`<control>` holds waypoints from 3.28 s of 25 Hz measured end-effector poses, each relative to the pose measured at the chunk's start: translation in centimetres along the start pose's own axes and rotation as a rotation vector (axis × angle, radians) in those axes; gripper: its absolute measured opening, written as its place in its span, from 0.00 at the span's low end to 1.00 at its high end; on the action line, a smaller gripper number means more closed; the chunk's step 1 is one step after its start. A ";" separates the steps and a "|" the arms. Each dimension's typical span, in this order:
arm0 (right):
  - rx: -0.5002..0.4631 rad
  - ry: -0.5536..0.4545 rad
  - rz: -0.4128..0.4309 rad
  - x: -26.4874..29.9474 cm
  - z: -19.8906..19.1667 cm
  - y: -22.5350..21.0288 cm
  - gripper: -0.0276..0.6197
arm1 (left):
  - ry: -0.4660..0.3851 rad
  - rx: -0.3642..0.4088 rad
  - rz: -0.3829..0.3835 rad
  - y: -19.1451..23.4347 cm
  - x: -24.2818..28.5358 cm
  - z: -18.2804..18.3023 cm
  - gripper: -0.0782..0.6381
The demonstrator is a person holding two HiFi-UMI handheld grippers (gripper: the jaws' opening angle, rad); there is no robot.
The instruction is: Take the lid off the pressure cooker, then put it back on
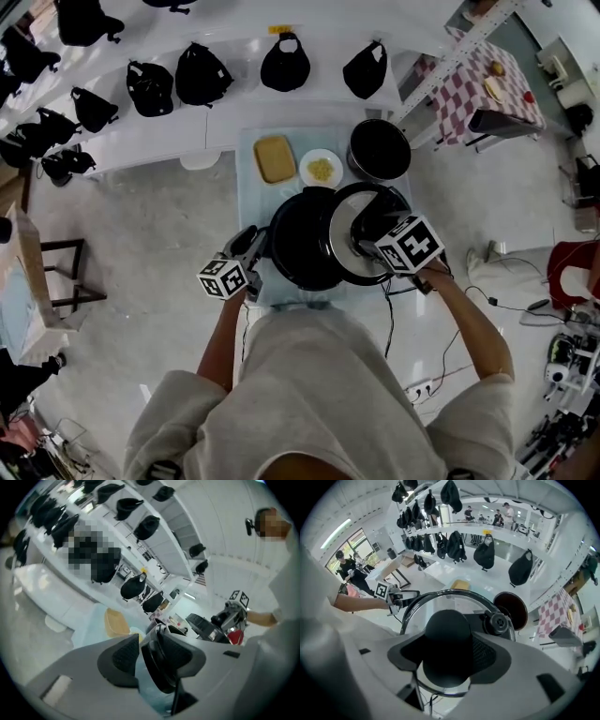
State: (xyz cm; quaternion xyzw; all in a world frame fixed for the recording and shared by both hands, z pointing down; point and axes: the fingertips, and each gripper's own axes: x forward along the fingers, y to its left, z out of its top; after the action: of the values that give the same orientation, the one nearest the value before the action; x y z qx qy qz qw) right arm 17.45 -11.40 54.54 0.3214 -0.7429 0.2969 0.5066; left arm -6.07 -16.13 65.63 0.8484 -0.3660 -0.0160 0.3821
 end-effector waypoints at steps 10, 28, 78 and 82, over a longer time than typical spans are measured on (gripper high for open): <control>0.158 -0.017 -0.040 -2.4 -6.3 -3.9 0.46 | 0.010 0.740 0.008 -8.4 1.3 6.4 0.46; 0.431 0.024 -0.122 0.1 -20.6 -10.9 0.46 | 0.001 0.740 -0.180 -19.4 7.2 5.7 0.46; 0.420 -0.671 -0.331 3.9 -13.7 -10.8 0.56 | -0.033 0.741 -0.115 -21.1 6.3 6.7 0.45; 0.371 -0.882 -0.400 -3.6 -10.5 -8.5 0.56 | -0.046 0.736 -0.130 -21.5 6.7 7.1 0.45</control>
State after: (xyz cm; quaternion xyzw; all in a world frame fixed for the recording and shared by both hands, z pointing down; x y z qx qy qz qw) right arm 31.00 -7.95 55.36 0.6360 -0.7448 0.1573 0.1266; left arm 9.77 -15.45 48.19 0.9499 -0.3010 0.0735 0.0415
